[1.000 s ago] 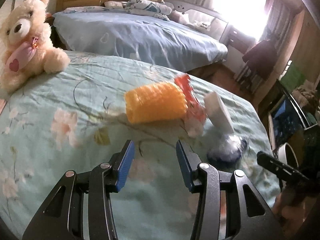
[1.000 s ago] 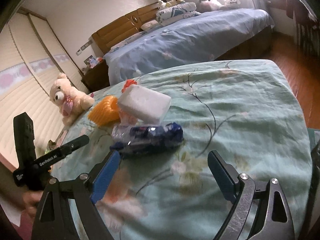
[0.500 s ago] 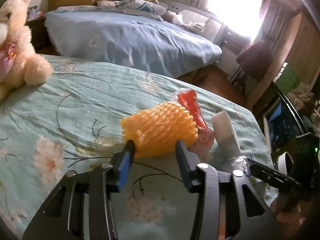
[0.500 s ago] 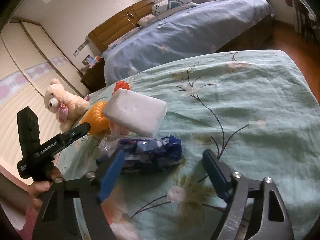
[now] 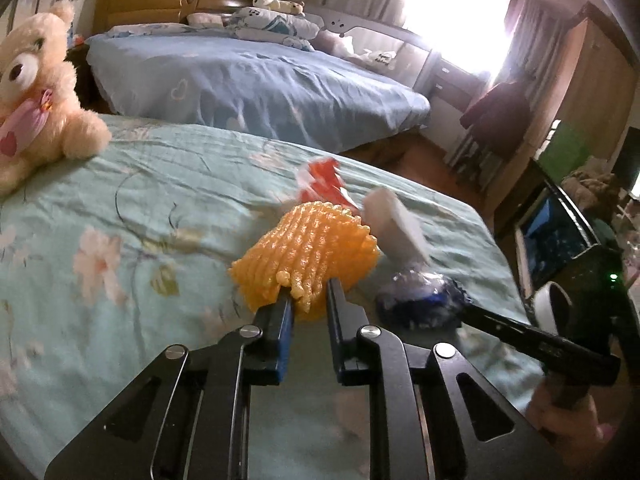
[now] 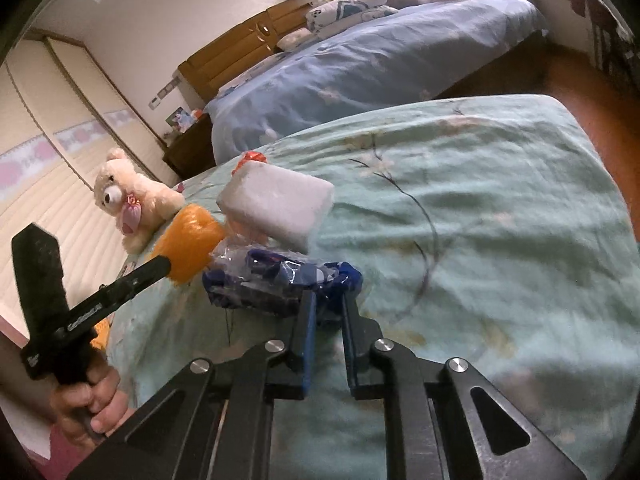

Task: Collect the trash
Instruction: 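Grasp the orange foam net with the left tool while the right grasps the blue plastic bag, then carry the orange foam net and blue bag over the bin with both tools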

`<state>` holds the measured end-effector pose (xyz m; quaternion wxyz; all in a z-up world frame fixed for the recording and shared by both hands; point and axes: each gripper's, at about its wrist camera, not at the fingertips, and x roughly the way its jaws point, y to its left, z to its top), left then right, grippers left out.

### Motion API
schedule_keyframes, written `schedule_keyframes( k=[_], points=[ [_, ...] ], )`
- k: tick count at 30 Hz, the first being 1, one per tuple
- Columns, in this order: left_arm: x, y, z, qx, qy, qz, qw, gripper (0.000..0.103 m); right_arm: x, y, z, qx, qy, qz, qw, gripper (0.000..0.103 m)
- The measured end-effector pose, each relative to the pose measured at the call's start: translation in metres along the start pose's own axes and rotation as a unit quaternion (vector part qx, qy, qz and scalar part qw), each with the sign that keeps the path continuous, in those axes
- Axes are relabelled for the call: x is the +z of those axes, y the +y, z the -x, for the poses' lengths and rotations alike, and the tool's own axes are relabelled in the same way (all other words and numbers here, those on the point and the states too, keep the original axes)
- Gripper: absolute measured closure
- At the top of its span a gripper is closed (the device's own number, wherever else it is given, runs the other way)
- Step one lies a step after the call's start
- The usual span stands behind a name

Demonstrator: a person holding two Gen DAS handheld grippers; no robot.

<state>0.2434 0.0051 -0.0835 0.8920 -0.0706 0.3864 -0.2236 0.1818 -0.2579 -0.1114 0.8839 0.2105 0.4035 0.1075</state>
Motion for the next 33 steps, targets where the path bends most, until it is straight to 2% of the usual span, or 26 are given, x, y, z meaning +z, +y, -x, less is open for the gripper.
schedule_keyframes(
  k=[8,16,20,33],
  points=[
    [-0.023,-0.027,0.019,-0.026,0.006,0.001,0.9996,0.089,-0.023,-0.017,0.041,-0.011,-0.023,-0.022,0.999,0.092],
    [-0.045,-0.069,0.027,-0.055,0.018,-0.021,0.9981,0.089,-0.049,-0.017,0.093,-0.075,-0.071,0.002,0.995,0.092],
    [-0.055,-0.092,0.025,-0.070,0.027,-0.037,0.9965,0.089,-0.061,-0.024,0.116,-0.089,-0.088,-0.003,0.992,0.092],
    [-0.065,-0.149,0.030,-0.107,0.035,-0.080,0.9904,0.089,-0.086,-0.052,0.164,-0.117,-0.119,-0.033,0.985,0.092]
  ],
)
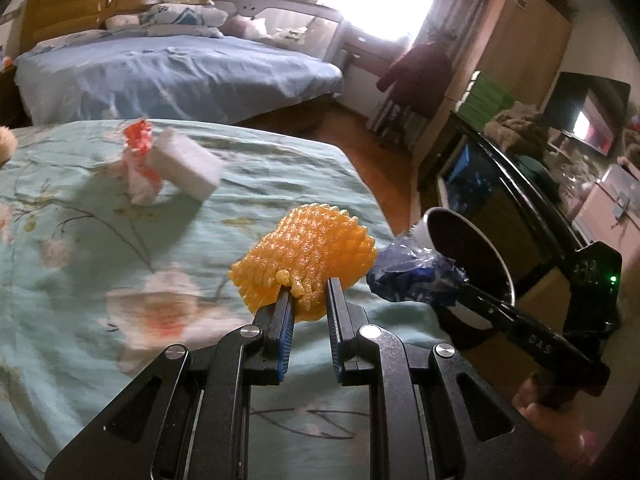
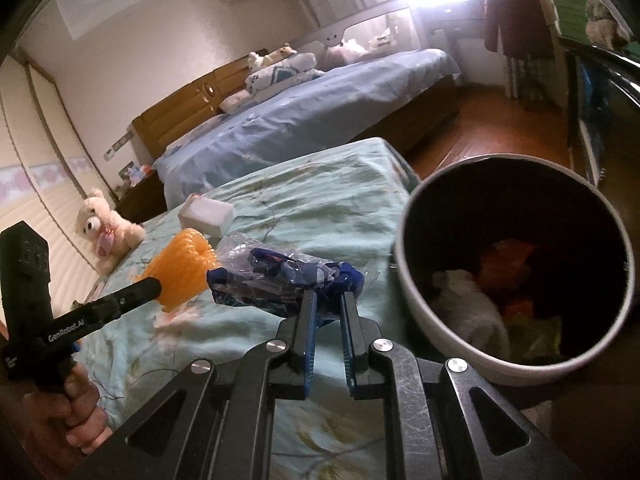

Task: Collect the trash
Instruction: 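Carry the orange foam net and blue bag over the bin with both tools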

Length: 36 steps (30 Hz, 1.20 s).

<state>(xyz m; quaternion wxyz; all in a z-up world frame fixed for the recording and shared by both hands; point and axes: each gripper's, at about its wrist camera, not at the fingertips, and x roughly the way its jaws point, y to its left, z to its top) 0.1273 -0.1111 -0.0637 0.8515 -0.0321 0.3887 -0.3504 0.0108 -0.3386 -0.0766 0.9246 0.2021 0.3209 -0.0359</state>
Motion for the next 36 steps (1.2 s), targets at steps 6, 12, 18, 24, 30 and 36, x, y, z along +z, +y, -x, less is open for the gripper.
schedule_keyframes(
  k=[6,12,18,24,30,36],
  points=[
    [0.001,-0.025,-0.007,-0.011,0.008,-0.026,0.9996,0.089,-0.002,-0.016,0.022,-0.020,-0.019,-0.008,1.000,0.092],
    [0.000,-0.047,-0.016,-0.023,0.015,-0.046,0.9986,0.089,-0.003,-0.037,0.041,-0.036,-0.035,-0.027,0.998,0.092],
    [-0.001,-0.068,-0.023,-0.033,0.024,-0.064,0.9971,0.089,-0.003,-0.055,0.055,-0.051,-0.048,-0.042,0.997,0.092],
    [0.000,-0.088,-0.030,-0.043,0.029,-0.080,0.9954,0.089,-0.004,-0.072,0.064,-0.064,-0.058,-0.059,0.995,0.092],
    [0.003,-0.103,-0.038,-0.052,0.034,-0.094,0.9936,0.089,-0.005,-0.088,0.071,-0.077,-0.063,-0.073,0.992,0.092],
    [0.004,-0.119,-0.048,-0.061,0.041,-0.108,0.9915,0.089,-0.004,-0.097,0.077,-0.088,-0.067,-0.079,0.991,0.092]
  ],
)
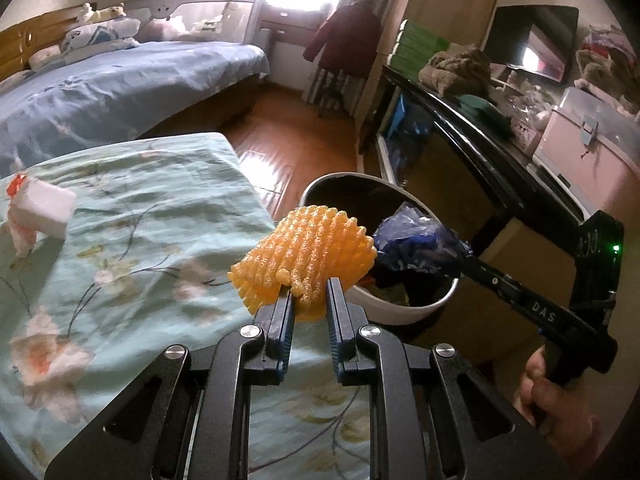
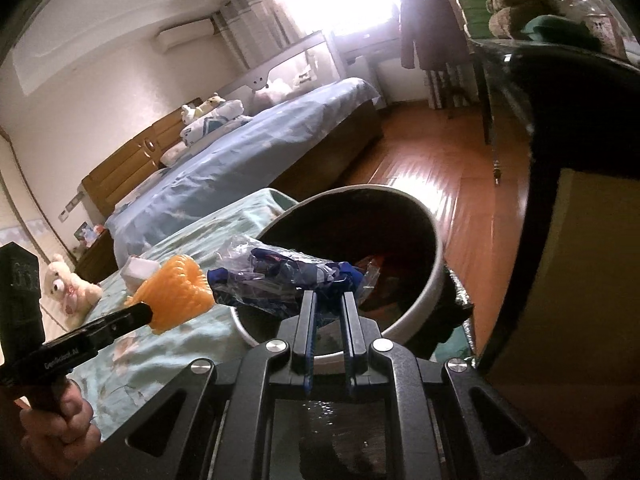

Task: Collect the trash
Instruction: 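Carry the orange foam net and blue bag over the bin with both tools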

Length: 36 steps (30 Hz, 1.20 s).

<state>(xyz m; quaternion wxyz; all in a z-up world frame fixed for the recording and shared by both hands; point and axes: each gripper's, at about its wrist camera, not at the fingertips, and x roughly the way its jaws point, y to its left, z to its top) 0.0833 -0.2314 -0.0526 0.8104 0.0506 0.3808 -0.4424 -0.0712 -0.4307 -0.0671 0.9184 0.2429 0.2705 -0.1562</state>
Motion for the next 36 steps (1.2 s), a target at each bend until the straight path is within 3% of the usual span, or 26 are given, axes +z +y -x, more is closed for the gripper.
schedule_keyframes(
  k=[8,36],
  points=[
    [0.010,-0.022,-0.018,-0.009,0.010,-0.024,0.9996,0.089,0.006,-0.009,0.001,-0.021,-0.007,0.000,1.000,0.092],
    [0.037,-0.046,-0.065,-0.013,0.039,-0.047,0.9981,0.085,0.022,-0.021,-0.025,-0.067,0.006,0.010,0.998,0.089]
  ],
)
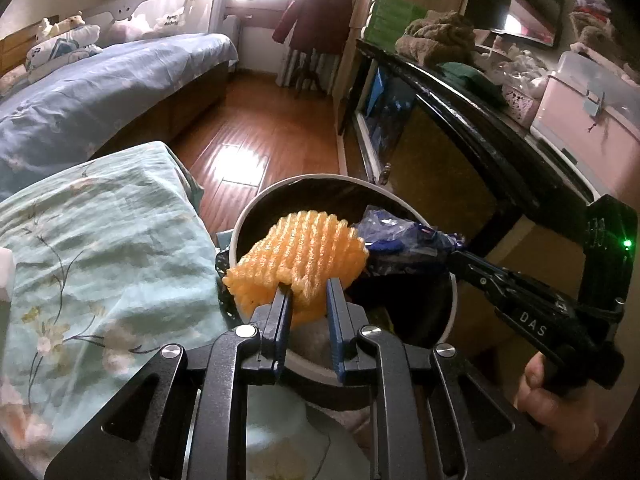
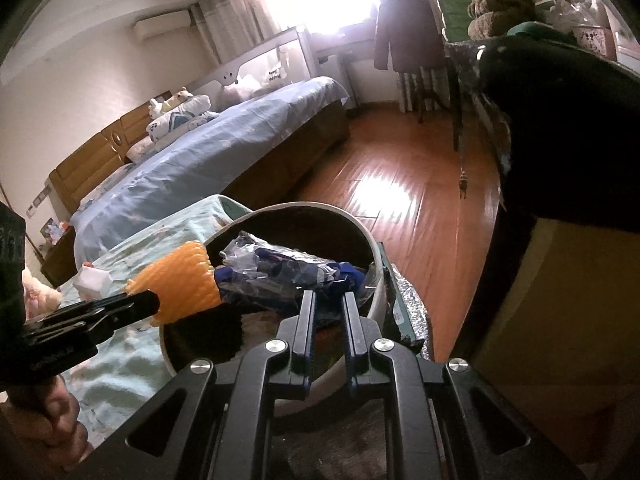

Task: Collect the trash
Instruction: 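Carry the orange foam net and blue bag over the bin with both tools, then open both tools to drop the foam net and blue bag into the bin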

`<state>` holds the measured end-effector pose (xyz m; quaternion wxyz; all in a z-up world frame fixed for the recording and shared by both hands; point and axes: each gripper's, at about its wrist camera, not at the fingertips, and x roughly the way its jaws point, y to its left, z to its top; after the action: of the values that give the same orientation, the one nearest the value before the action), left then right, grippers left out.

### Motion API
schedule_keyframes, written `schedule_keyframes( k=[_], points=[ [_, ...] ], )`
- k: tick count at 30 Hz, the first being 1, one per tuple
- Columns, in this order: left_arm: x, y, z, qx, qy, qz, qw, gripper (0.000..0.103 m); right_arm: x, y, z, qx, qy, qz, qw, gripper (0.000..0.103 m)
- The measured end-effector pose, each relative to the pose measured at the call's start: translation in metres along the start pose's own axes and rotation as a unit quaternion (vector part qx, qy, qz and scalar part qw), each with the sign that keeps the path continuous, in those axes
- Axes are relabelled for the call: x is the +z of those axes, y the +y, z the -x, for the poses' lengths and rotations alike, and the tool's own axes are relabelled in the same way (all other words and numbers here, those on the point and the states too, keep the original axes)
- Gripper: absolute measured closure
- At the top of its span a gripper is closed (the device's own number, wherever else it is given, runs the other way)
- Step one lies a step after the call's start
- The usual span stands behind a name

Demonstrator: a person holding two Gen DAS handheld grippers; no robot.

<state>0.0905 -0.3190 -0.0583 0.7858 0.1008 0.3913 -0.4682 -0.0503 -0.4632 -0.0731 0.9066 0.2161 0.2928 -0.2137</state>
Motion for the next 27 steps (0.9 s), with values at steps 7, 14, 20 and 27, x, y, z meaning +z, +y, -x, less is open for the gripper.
schedule_keyframes(
  k=[7,14,20,27],
  points=[
    [-0.001,0.001,0.001,0.001,-0.002,-0.002,1.0000,0.064,0.002,-0.005,-0.004,0.012,0.006,-0.012,1.000,0.084],
    [-0.006,0.006,0.008,0.006,-0.006,0.006,0.9999,0.060,0.001,-0.005,-0.004,0.020,0.004,-0.014,1.000,0.068],
    [-0.018,0.024,0.020,0.024,-0.011,0.031,0.9992,0.049,0.000,0.002,-0.001,0.031,0.008,-0.007,0.999,0.055],
    [-0.044,0.063,0.039,0.053,-0.013,0.082,0.9951,0.038,-0.003,0.029,0.002,0.061,0.010,0.010,0.998,0.031]
  ],
)
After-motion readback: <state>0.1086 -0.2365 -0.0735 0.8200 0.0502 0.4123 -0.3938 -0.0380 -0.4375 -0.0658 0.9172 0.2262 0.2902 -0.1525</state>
